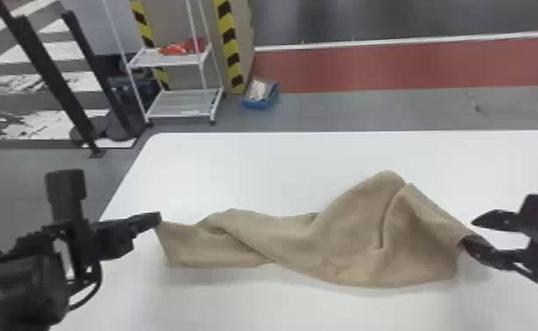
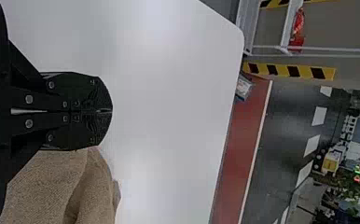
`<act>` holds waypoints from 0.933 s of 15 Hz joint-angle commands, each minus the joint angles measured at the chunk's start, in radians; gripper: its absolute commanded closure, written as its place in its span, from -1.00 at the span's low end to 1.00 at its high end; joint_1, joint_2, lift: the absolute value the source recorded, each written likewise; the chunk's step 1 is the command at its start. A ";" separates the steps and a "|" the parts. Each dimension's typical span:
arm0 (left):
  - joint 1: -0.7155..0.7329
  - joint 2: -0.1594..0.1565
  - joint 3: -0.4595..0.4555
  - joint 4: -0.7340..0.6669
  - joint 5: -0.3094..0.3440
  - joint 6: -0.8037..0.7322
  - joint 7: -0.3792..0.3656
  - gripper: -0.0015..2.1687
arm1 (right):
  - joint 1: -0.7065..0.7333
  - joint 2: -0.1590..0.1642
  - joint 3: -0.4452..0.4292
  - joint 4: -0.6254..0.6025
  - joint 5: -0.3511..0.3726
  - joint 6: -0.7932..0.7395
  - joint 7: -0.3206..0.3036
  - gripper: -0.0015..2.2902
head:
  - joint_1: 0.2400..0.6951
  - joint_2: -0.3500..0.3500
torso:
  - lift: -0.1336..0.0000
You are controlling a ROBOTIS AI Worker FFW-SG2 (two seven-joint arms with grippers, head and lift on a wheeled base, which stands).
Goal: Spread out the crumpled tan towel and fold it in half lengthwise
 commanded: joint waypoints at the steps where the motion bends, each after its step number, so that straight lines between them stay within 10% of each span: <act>1: -0.056 0.002 -0.023 0.046 -0.035 0.000 0.000 0.98 | 0.017 0.000 -0.024 -0.005 0.001 -0.005 0.007 -0.89 | 1.00 0.44 | -0.86; 14: -0.090 0.014 -0.061 0.107 -0.055 0.000 -0.012 0.98 | -0.021 -0.020 -0.052 0.089 0.021 -0.014 -0.016 -0.56 | 1.00 0.24 | -0.86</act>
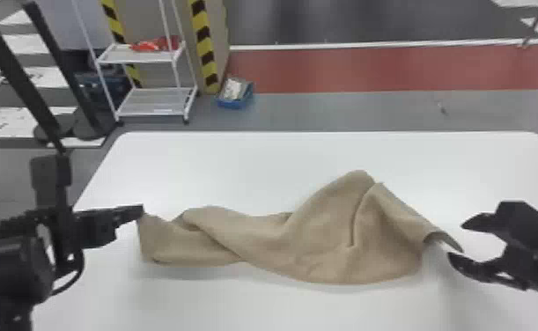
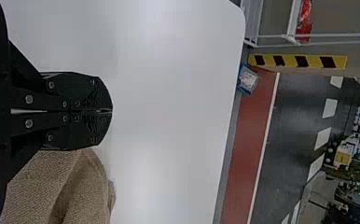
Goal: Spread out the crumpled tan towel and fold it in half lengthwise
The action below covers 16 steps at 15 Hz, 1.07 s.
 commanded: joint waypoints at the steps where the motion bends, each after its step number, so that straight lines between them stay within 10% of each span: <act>1: 0.004 0.000 0.004 -0.002 0.001 -0.003 -0.003 0.98 | -0.010 0.000 0.009 0.012 -0.001 -0.002 0.000 -0.43 | 1.00 0.23 | -0.86; 3: 0.005 0.000 0.008 -0.002 0.001 -0.003 -0.004 0.98 | -0.010 0.000 0.017 0.011 -0.001 -0.005 0.007 -0.31 | 1.00 0.24 | -0.86; 7: 0.008 0.002 0.011 -0.002 0.003 -0.009 -0.003 0.98 | 0.015 0.001 0.000 -0.009 -0.006 -0.075 0.008 0.76 | 1.00 0.29 | -0.86; 16: -0.171 0.036 0.031 -0.028 0.023 0.120 -0.041 0.98 | -0.025 0.003 -0.330 -0.207 -0.210 -0.106 -0.027 0.76 | 1.00 0.00 | -0.86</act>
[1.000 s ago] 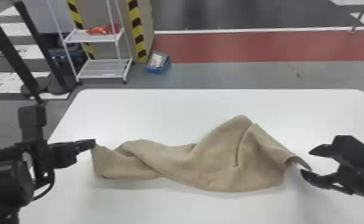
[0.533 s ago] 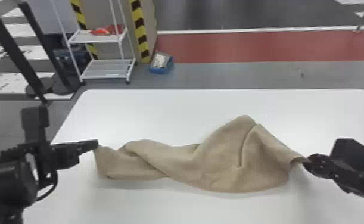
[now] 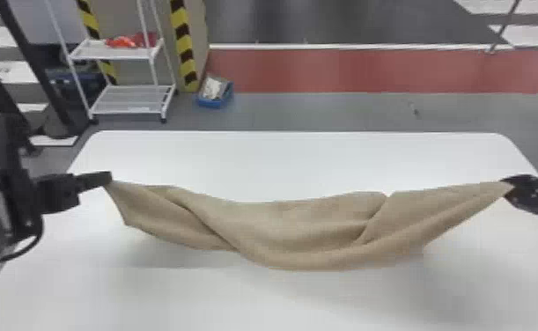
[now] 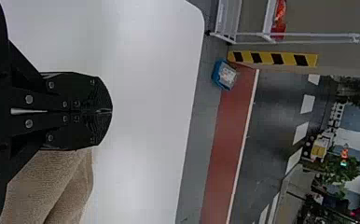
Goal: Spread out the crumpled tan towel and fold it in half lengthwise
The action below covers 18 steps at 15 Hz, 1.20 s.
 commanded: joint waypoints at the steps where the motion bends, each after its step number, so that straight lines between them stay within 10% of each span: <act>1: -0.012 0.001 0.036 -0.085 0.026 0.056 -0.025 0.98 | 0.027 0.001 -0.088 -0.081 -0.096 0.003 0.003 0.76 | 1.00 -0.04 | -0.86; 7: -0.032 0.036 0.122 -0.323 0.093 0.352 -0.114 0.98 | 0.040 0.014 -0.251 -0.231 -0.359 0.138 0.037 0.76 | 1.00 -0.16 | -0.86; 14: -0.342 0.044 -0.206 0.300 -0.055 0.176 0.001 0.95 | -0.017 0.018 -0.087 -0.116 -0.124 0.209 0.003 0.76 | 0.82 -0.29 | -0.86; 16: -0.313 0.025 -0.231 0.372 -0.052 0.016 0.107 -0.52 | -0.006 0.017 -0.051 -0.104 -0.057 0.218 0.012 0.76 | 0.88 -0.30 | -0.86; 17: -0.273 0.024 -0.220 0.361 -0.040 -0.033 0.108 -1.00 | 0.003 0.015 -0.034 -0.096 -0.038 0.230 0.014 0.76 | 0.93 -0.30 | -0.86; 18: -0.239 0.024 -0.209 0.310 -0.029 -0.024 0.116 -1.00 | 0.006 0.014 -0.011 -0.081 -0.012 0.233 0.014 0.76 | 1.00 -0.29 | -0.86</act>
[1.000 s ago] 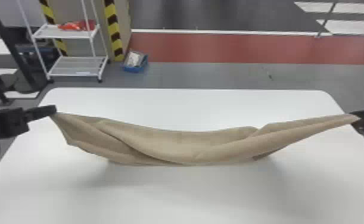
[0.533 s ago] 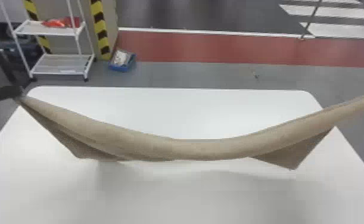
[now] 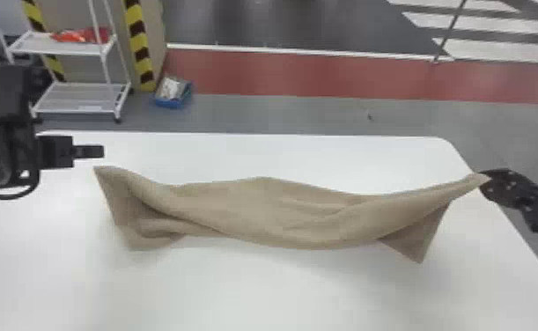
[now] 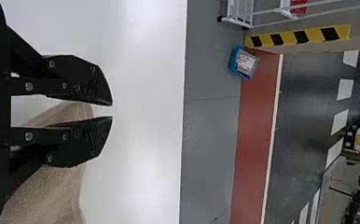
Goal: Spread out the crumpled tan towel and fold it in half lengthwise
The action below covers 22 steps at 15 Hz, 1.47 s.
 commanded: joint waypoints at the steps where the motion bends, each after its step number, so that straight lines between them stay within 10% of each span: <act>1: 0.098 -0.004 0.039 -0.113 0.034 -0.029 0.015 -1.00 | 0.007 -0.001 0.035 0.023 0.045 0.008 -0.003 0.76 | 1.00 -0.29 | -0.86; 7: 0.467 -0.004 0.167 -0.434 0.146 -0.100 -0.033 -0.97 | 0.010 -0.003 0.030 0.055 0.061 0.014 -0.009 0.76 | 1.00 -0.21 | -0.86; 16: 0.654 -0.039 0.013 -0.325 0.126 -0.719 -0.114 -0.85 | 0.113 0.012 -0.036 0.008 0.050 0.002 -0.038 0.76 | 1.00 -0.61 | -0.86; 22: 0.667 -0.036 -0.020 -0.243 0.071 -0.799 -0.217 -0.81 | 0.130 0.020 -0.045 0.002 0.044 -0.001 -0.038 0.76 | 1.00 -0.81 | -0.86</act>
